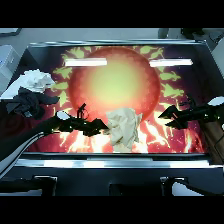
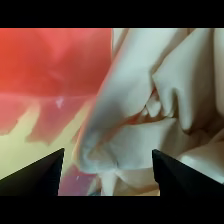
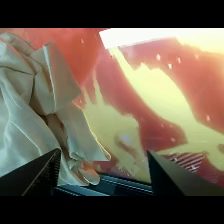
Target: Fold the clothes and pants, and hang the long-sleeved shirts on hangers.
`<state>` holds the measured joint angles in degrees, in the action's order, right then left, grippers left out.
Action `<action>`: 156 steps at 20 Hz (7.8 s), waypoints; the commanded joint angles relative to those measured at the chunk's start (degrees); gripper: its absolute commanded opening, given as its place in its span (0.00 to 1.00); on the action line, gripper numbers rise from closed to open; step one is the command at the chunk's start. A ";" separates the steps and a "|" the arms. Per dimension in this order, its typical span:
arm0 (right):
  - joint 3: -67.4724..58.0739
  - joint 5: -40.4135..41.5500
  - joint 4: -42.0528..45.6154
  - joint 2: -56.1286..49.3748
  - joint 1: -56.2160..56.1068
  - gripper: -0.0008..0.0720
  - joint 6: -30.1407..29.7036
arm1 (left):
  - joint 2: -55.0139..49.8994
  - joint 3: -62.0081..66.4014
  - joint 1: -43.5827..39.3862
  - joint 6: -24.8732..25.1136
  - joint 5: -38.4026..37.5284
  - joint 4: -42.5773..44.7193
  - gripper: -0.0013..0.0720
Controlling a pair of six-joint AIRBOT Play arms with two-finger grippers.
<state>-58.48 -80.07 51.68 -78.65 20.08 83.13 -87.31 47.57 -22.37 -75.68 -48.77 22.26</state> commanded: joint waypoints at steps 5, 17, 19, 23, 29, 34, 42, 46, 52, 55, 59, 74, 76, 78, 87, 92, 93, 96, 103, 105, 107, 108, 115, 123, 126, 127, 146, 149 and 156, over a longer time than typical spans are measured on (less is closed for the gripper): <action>0.17 3.65 -0.44 -0.42 -0.07 0.85 0.94 | -3.13 -0.90 -3.17 1.20 7.78 -9.64 0.04; 0.15 20.06 -13.29 -14.51 -17.33 0.75 5.22 | 0.26 -0.90 -1.53 2.47 6.16 -8.07 0.04; 0.15 21.38 -13.35 -14.58 -18.32 0.61 6.23 | 0.83 -0.90 -1.53 2.47 6.19 -7.91 0.04; -0.20 21.24 -13.55 -14.53 -21.81 0.07 5.49 | 2.03 -0.85 -0.90 6.32 5.95 -7.89 0.04; -20.98 14.78 -7.56 -2.60 -10.75 0.06 2.05 | 23.93 3.37 12.96 11.02 5.92 1.40 0.04; -40.11 18.16 0.15 16.79 -1.55 0.07 -1.55 | 51.30 11.13 29.31 8.68 14.78 -0.42 0.04; -40.19 30.84 18.51 34.75 -1.29 0.07 4.68 | 67.78 13.31 32.02 4.87 32.92 1.27 0.04; -40.19 33.64 19.15 34.60 -1.29 0.07 4.94 | 66.79 14.19 32.00 5.51 31.23 1.40 0.04; -40.19 35.43 16.83 19.76 -1.40 0.07 15.96 | 56.02 9.97 31.98 8.17 10.73 13.44 0.04; -40.19 35.80 2.71 5.49 -1.42 0.07 22.18 | 45.90 2.58 30.71 8.17 7.04 13.31 0.04; -40.19 32.81 -13.77 -11.54 -3.17 0.07 22.14 | 32.46 -0.26 26.32 1.51 6.12 13.11 0.04; -4.98 -9.90 7.28 -8.17 -12.46 0.93 3.74 | 22.69 -0.26 24.09 2.14 5.03 14.45 0.04; 10.75 -4.68 4.87 -0.90 -14.34 0.94 3.15 | 22.69 -0.26 24.06 2.40 4.13 14.86 0.04; 21.18 -3.39 1.09 5.38 -14.23 0.95 2.36 | 22.69 -0.26 24.09 2.40 3.74 14.91 0.04; 34.84 15.26 -13.49 11.65 -14.34 0.96 4.66 | 22.69 -0.26 24.06 2.40 3.74 14.91 0.04; 34.95 17.77 -15.06 9.42 -14.34 0.96 4.57 | 22.69 -0.26 24.09 2.40 3.80 14.93 0.04; 34.95 17.94 -15.10 8.66 -14.34 0.96 4.55 | 22.69 -0.26 24.09 2.40 3.82 14.93 0.04; 34.95 18.67 -15.37 6.93 -14.34 0.79 4.46 | 22.69 -0.26 24.09 2.40 4.79 14.93 0.04; 17.79 25.68 -3.39 6.93 -14.14 0.07 10.29 | 22.67 -0.26 24.11 2.38 4.83 15.58 0.04; 7.08 30.53 10.38 6.91 -14.14 0.07 20.06 | 22.67 -0.26 24.11 2.36 4.63 16.39 0.04; -2.36 35.71 25.07 6.19 -14.14 0.07 31.56 | 22.67 -0.26 24.06 2.36 4.48 16.39 0.04; -5.42 36.26 29.83 5.33 -14.14 0.07 36.06 | 22.60 -0.26 24.06 2.36 4.09 16.39 0.04; -7.87 16.57 23.45 -2.75 -14.56 0.47 27.23 | 21.14 -0.26 24.09 2.38 1.81 16.44 0.04; 4.98 -10.12 9.07 -1.62 -9.55 0.79 7.91 | 21.14 -0.26 24.06 2.38 1.60 16.57 0.05; 19.67 0.98 -2.36 -0.42 -17.79 0.82 3.96 | 21.16 -0.26 24.06 2.38 1.57 16.59 0.04; 21.84 3.43 -6.27 -0.42 -20.31 0.85 2.01 | 21.16 -0.26 24.06 2.38 1.55 16.59 0.04; -14.73 17.92 6.10 11.02 -19.19 0.06 2.12 | 24.39 20.37 26.64 6.78 -3.76 16.57 0.04; -38.75 20.48 9.81 17.07 -13.94 0.07 0.39 | 27.50 43.01 26.23 6.93 -7.13 12.81 0.04; -56.92 29.51 10.86 30.69 -12.90 0.07 -2.36 | 34.80 71.76 23.41 6.21 -3.06 9.05 0.04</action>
<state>-110.48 -55.59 61.01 -52.97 6.61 81.52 -55.31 110.65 1.56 -68.97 -54.76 32.21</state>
